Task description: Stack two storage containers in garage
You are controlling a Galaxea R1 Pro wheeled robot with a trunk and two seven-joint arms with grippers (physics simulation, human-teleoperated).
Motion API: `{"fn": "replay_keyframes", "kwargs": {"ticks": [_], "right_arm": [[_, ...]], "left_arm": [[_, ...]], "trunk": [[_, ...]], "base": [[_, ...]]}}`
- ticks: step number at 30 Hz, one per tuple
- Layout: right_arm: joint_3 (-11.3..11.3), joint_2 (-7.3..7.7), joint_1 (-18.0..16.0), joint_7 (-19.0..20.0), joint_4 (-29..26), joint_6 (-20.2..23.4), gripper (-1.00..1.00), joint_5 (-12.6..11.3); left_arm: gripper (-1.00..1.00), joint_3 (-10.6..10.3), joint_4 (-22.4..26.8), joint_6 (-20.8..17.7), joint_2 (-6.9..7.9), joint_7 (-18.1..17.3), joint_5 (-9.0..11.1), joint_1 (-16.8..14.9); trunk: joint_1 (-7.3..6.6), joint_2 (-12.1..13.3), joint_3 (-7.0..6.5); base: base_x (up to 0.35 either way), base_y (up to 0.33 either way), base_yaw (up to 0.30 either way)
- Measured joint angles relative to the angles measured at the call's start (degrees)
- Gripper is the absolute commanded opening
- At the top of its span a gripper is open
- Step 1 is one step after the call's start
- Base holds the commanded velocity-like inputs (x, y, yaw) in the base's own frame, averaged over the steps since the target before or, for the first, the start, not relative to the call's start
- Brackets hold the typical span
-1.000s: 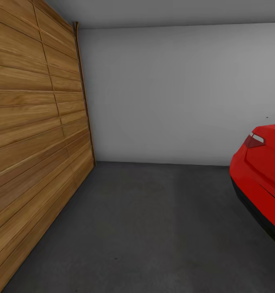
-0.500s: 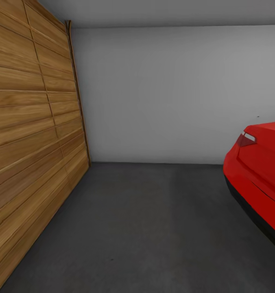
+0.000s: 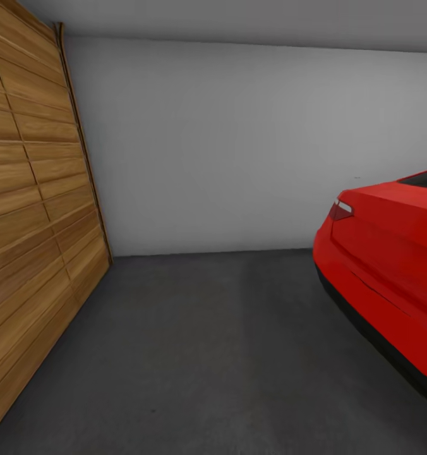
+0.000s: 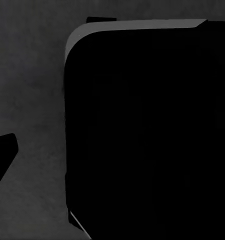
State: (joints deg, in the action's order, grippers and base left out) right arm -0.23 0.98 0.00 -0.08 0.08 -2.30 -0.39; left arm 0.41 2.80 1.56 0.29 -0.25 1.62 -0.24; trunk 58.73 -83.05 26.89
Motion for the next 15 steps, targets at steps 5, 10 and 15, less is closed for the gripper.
{"fn": "replay_keyframes", "kwargs": {"ticks": [5, 10, 15], "right_arm": [[0.1, -0.14, 0.0, 0.0, 0.0, -0.1, 1.00, 0.0], [0.1, -0.13, 0.0, 0.1, 0.0, -0.2, 1.00, 0.0], [0.1, -0.14, 0.0, 0.7, 0.0, -1.1, 1.00, 0.0]], "left_arm": [[1.00, 0.0, 0.0, 0.0, 0.05, 0.0, 0.0, 0.0], [1.00, 0.0, 0.0, 0.0, -0.07, 0.0, 0.1, 0.0], [1.00, 0.0, 0.0, 0.0, 0.18, 0.0, 0.0, 0.0]], "trunk": [[0.00, 0.0, 0.00], [0.00, 0.0, 0.00], [0.00, 0.0, -0.01]], "base": [[0.000, 0.000, -0.291], [0.000, 0.000, -0.291], [0.000, 0.000, -0.294]]}}
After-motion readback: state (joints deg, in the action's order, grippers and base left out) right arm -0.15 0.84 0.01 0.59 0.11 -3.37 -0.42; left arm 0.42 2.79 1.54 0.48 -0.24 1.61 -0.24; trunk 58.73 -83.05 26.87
